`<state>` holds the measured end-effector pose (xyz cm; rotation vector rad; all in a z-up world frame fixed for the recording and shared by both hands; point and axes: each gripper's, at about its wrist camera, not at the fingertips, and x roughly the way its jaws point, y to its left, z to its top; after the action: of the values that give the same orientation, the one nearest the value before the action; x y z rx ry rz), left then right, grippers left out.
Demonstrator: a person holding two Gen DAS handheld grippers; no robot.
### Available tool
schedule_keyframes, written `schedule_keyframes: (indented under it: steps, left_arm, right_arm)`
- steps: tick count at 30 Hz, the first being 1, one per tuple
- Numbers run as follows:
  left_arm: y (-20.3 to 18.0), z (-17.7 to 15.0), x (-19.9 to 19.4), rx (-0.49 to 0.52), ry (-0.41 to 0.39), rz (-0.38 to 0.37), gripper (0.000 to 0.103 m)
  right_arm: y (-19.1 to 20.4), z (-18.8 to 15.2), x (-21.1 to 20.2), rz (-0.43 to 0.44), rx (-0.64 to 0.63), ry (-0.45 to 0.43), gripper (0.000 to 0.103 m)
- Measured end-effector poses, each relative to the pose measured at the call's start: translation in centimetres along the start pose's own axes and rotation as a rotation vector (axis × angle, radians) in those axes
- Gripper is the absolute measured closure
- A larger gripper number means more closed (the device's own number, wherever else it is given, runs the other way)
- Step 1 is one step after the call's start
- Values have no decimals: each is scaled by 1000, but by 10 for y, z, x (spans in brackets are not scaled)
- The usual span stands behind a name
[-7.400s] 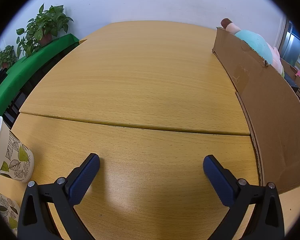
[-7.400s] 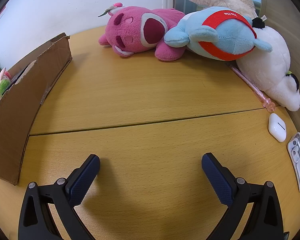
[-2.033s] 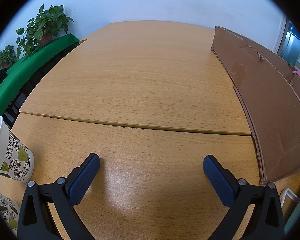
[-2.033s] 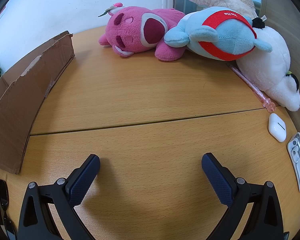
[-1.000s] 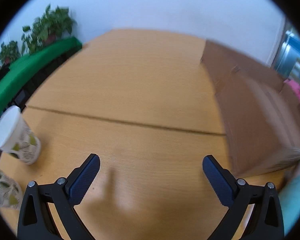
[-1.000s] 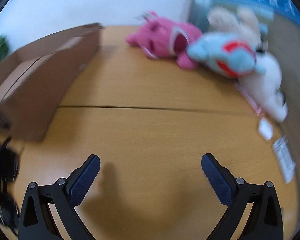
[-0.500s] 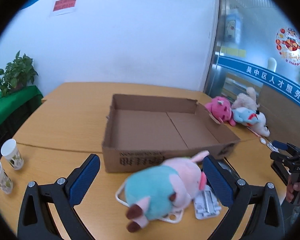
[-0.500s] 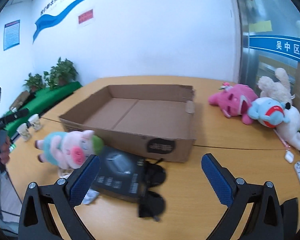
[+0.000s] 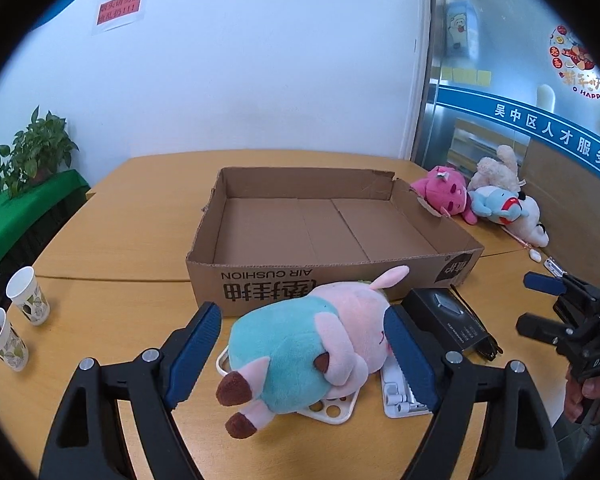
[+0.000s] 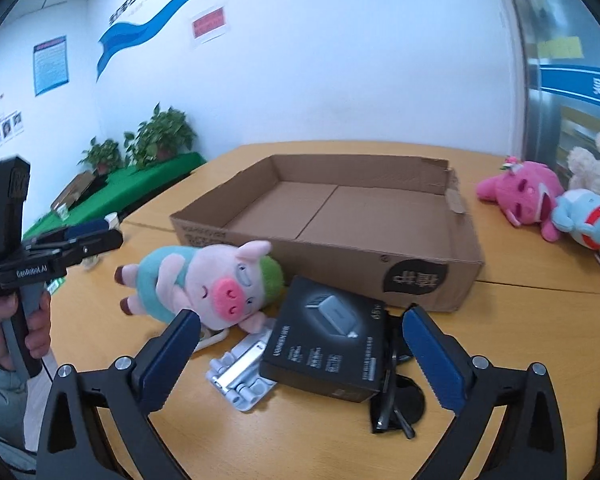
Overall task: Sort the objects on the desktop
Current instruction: 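Close the left gripper on the pig plush in the teal shirt, then lift the pig plush with the left gripper and carry it over the box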
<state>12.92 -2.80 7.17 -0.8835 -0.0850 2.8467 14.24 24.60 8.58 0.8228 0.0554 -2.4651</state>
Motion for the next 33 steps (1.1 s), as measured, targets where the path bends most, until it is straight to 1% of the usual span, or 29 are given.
schedule_keyframes:
  steps: [5, 7, 10, 12, 13, 15, 18, 21, 23, 26, 29, 30, 31, 33]
  left_arm:
    - [17, -8, 17, -63, 56, -25, 19]
    - [24, -12, 25, -87, 73, -48, 19]
    - [35, -21, 45, -129, 114, -104, 19]
    - [42, -30, 63, -154, 164, -132, 21]
    - [44, -32, 67, -162, 169, -154, 21]
    - [51, -37, 74, -196, 170, -224, 20]
    - [63, -40, 76, -233, 174, -262, 20]
    - [73, -41, 74, -251, 185, -299, 27]
    - [78, -42, 72, -251, 188, -295, 29]
    - [84, -43, 73, -269, 189, -288, 29]
    - [85, -44, 79, -286, 201, -316, 29]
    - [84, -44, 81, -281, 206, -324, 29]
    - [83, -44, 82, -274, 212, -330, 30]
    - [80, -44, 83, -261, 212, -316, 30]
  right_arm:
    - [17, 2, 25, 98, -28, 40, 0]
    - [25, 4, 33, 117, -53, 45, 0]
    - [36, 8, 46, 117, -97, 58, 0]
    - [42, 10, 57, 117, -116, 82, 0]
    - [45, 10, 62, 117, -125, 93, 0]
    - [48, 10, 70, 120, -133, 114, 0]
    - [49, 9, 82, 119, -133, 148, 0]
    - [51, 10, 94, 131, -125, 173, 0]
    - [55, 12, 102, 150, -134, 181, 0]
    - [68, 13, 116, 157, -166, 196, 0]
    - [80, 14, 135, 167, -189, 229, 2]
    - [83, 13, 142, 169, -199, 238, 2]
    - [85, 13, 148, 172, -204, 248, 6]
    - [86, 10, 158, 167, -197, 266, 6]
